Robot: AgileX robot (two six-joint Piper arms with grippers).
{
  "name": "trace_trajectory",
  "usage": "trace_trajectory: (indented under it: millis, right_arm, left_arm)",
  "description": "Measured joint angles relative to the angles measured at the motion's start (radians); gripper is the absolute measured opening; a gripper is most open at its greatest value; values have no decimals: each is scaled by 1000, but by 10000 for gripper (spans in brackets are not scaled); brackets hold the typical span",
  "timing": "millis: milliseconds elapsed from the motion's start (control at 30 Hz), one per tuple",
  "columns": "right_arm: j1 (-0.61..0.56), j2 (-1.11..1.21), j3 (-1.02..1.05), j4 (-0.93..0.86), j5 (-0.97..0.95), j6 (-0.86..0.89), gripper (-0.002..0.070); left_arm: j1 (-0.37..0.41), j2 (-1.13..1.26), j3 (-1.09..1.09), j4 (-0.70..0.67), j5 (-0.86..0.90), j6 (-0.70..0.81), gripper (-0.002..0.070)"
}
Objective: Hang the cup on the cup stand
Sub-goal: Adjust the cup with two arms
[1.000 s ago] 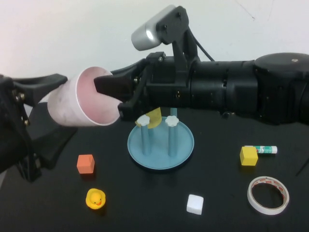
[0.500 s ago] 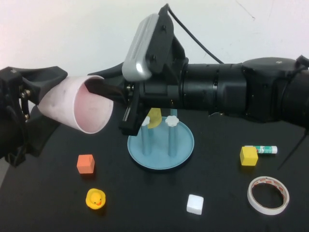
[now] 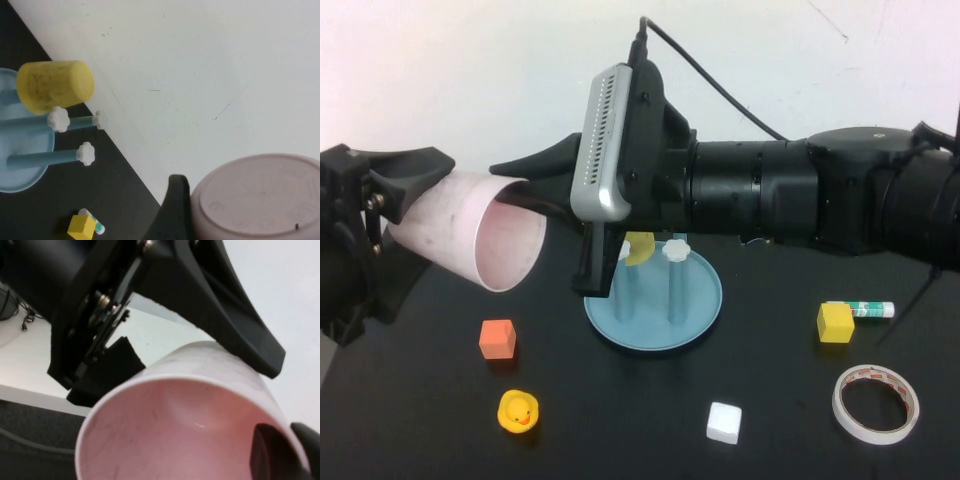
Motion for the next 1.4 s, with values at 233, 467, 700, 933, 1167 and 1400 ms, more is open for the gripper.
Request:
trace_trajectory:
  millis: [233, 467, 700, 933, 1167, 1400]
  right_arm:
    - [0, 0, -2, 0, 3, -22, 48]
    - [13, 5, 1, -4, 65, -12, 272]
    - [22, 11, 1, -7, 30, 99, 374]
    - [24, 16, 6, -11, 11, 147, 296]
    - [22, 16, 6, -9, 7, 168, 283]
    - [26, 16, 4, -1, 18, 175, 116]
  left_arm:
    - [0, 0, 0, 0, -5, 7, 598]
    - [1, 0, -4, -4, -35, 67, 540]
    - [1, 0, -29, -6, -28, 173, 540]
    - [-1, 0, -63, -8, 17, 223, 531]
    - [-1, 0, -63, -8, 17, 219, 531]
    - [-3, 0, -63, -4, 57, 127, 669]
